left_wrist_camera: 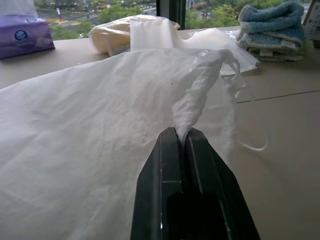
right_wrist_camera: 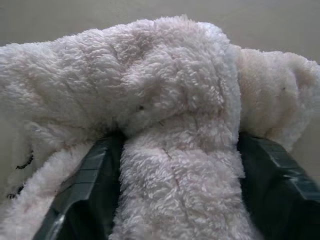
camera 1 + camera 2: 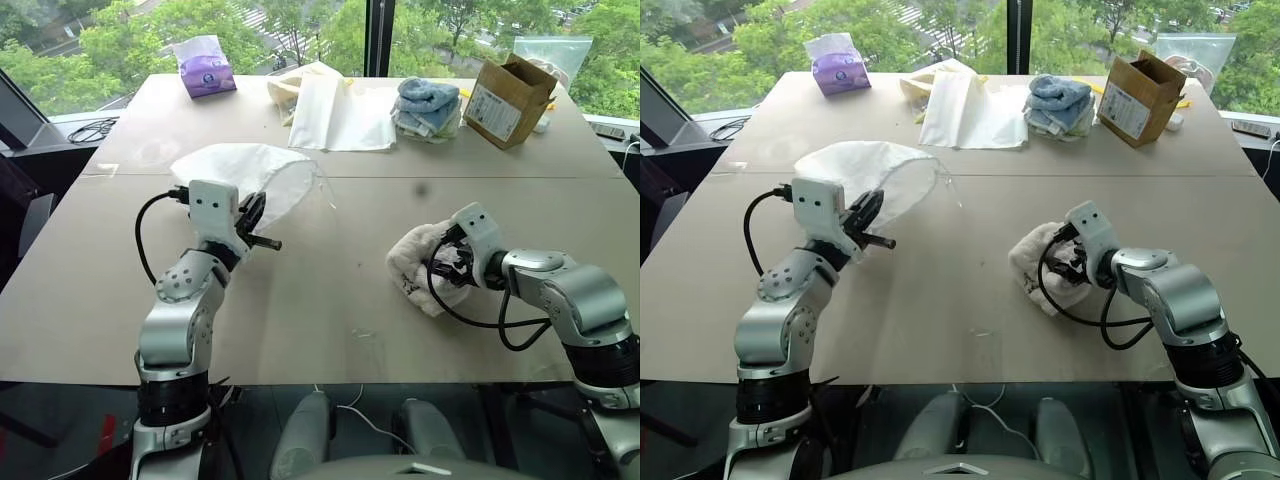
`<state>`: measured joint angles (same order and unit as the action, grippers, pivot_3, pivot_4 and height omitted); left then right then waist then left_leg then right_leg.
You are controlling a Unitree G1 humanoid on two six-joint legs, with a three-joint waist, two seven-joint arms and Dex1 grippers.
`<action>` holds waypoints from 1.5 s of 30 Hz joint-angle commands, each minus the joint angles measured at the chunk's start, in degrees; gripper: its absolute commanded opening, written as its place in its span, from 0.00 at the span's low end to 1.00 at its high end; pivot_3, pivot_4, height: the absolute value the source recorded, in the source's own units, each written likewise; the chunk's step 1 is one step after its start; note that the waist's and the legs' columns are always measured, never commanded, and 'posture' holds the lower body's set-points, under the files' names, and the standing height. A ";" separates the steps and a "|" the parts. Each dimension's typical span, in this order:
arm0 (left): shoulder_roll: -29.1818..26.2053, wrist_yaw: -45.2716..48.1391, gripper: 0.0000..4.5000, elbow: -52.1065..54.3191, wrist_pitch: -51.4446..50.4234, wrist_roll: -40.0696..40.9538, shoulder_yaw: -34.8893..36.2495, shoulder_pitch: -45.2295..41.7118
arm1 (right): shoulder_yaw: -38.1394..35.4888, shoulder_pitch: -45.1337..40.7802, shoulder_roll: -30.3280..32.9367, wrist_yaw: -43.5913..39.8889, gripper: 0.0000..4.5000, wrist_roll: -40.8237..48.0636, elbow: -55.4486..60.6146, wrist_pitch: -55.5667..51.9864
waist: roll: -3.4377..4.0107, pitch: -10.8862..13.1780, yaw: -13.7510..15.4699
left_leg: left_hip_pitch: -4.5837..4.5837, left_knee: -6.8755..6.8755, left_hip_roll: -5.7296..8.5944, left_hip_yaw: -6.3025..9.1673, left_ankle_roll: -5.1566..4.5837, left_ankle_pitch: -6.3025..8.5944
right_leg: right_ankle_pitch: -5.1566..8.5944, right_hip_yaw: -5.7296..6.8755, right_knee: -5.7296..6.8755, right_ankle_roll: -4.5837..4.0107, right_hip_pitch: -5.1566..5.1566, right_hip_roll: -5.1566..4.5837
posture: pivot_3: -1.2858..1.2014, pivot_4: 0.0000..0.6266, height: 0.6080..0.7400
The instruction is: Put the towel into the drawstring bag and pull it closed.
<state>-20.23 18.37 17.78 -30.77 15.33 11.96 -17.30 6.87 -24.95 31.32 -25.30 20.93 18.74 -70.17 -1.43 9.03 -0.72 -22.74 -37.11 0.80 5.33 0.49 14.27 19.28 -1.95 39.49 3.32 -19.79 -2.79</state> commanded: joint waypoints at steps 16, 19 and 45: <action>-7.51 10.93 0.00 1.17 -13.76 12.34 -4.01 -9.07 | -4.20 -5.21 -2.38 -10.98 0.02 14.18 7.93 -9.49 | 0.28 0.33 -1.22 | -0.03 0.26 -0.01 -0.01 0.00 0.00 | 0.00 -0.04 -0.14 -0.01 -0.09 0.02 | 0.52 0.24 1.00; -6.99 11.53 0.00 0.58 -13.45 13.03 -4.67 -9.17 | -5.11 -8.20 -3.14 -12.92 0.02 19.62 12.11 -11.95 | 0.49 0.60 -1.41 | -0.12 0.25 0.01 -0.03 0.00 0.00 | 0.00 -0.05 -0.16 0.00 -0.14 -0.02 | 0.52 0.24 1.00; -11.64 24.26 0.00 3.41 -3.97 13.60 -10.06 -2.68 | 0.25 -20.73 3.07 -18.43 0.02 20.10 4.66 -2.41 | 0.51 0.69 -1.55 | -1.26 0.02 0.02 -0.22 0.23 -0.14 | 0.00 -0.23 0.32 -0.01 -1.50 -0.10 | 0.52 0.24 1.00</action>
<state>-31.87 42.90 20.02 -36.19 29.23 1.10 -19.58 10.01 -43.98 33.96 -42.50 39.22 20.88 -72.55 -0.92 9.72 -2.27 -24.00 -37.12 0.82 5.12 0.72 14.13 19.27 -2.17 39.82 3.31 -21.28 -2.88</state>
